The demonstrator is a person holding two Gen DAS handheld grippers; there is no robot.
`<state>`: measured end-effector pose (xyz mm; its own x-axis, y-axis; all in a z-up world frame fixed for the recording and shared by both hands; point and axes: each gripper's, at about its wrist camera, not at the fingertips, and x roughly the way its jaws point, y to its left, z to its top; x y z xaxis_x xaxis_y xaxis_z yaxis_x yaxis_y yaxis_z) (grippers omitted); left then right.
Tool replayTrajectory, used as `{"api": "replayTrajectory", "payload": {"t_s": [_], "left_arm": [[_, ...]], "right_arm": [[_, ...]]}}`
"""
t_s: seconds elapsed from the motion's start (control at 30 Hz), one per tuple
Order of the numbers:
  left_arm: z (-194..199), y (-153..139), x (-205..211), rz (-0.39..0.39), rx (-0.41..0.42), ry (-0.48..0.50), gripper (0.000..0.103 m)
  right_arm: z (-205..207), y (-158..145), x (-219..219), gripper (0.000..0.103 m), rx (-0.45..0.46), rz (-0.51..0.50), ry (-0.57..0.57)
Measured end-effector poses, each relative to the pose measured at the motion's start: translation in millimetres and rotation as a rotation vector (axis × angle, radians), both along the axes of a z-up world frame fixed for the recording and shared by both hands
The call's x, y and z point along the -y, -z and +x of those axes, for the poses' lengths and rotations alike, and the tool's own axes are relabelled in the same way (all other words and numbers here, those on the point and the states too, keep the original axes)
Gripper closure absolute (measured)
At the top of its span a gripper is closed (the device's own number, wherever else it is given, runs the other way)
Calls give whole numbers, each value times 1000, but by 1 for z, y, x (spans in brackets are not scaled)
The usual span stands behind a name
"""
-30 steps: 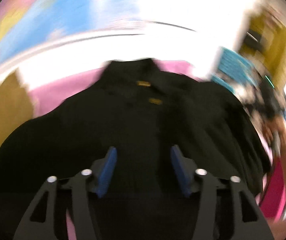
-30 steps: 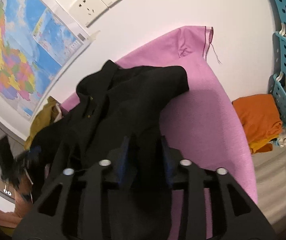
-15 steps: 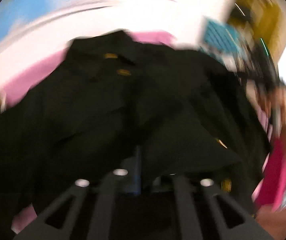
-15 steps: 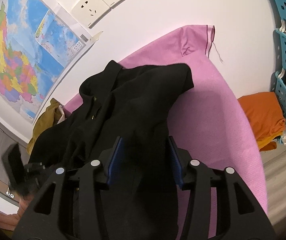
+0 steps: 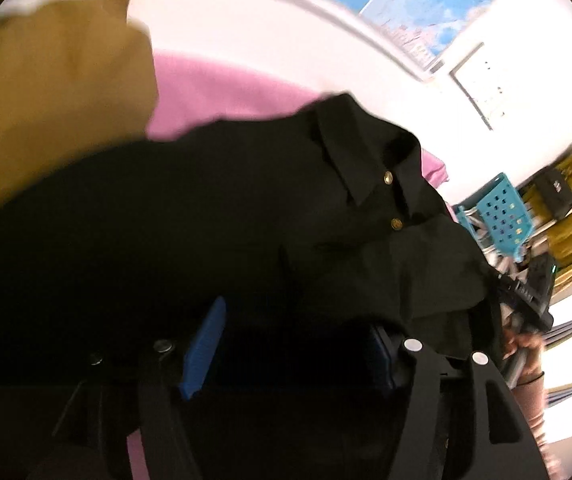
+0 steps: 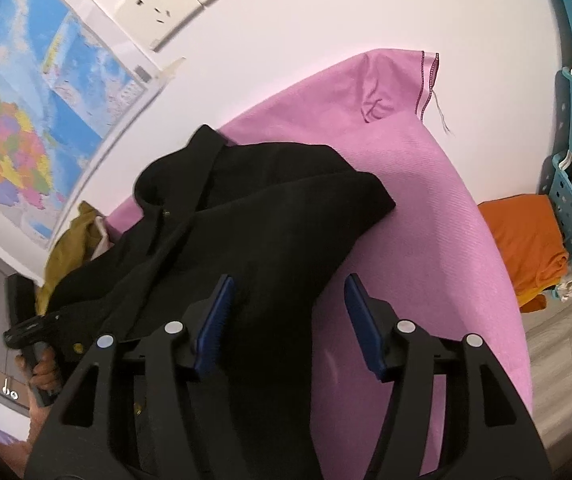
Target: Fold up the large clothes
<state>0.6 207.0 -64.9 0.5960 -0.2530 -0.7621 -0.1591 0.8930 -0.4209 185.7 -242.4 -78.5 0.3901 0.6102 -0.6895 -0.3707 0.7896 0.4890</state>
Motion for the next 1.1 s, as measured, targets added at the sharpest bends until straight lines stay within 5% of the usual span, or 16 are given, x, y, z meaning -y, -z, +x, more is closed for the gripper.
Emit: {"api": "replayTrajectory", "payload": {"t_s": [0.13,0.23,0.37,0.6,0.7,0.77,0.83,0.93,1.1], "left_arm": [[-34,-31,40,246,170,119,41],[-66,-41,80,501,283,236,40],[-81,-26,110,589,262,386,33],[-92,-2,121,439,202,469,33],[-66,11,121,399,138,450,33],[-41,20,115,287,67,417,45],[-19,23,112,230,34,390,86],[8,13,87,83,36,327,91],[32,-15,6,-110,71,81,97]], "right_arm": [[-1,0,-3,46,9,16,-12],[-4,3,-3,46,2,16,-18],[-8,4,0,46,-2,18,-13],[-16,1,-2,46,6,16,-31],[-18,1,-2,46,10,16,-37],[-19,1,-2,46,9,22,-32],[-21,1,-1,46,12,19,-32],[-23,-1,-3,46,22,11,-41],[-18,-11,-4,46,57,-12,-21]]}}
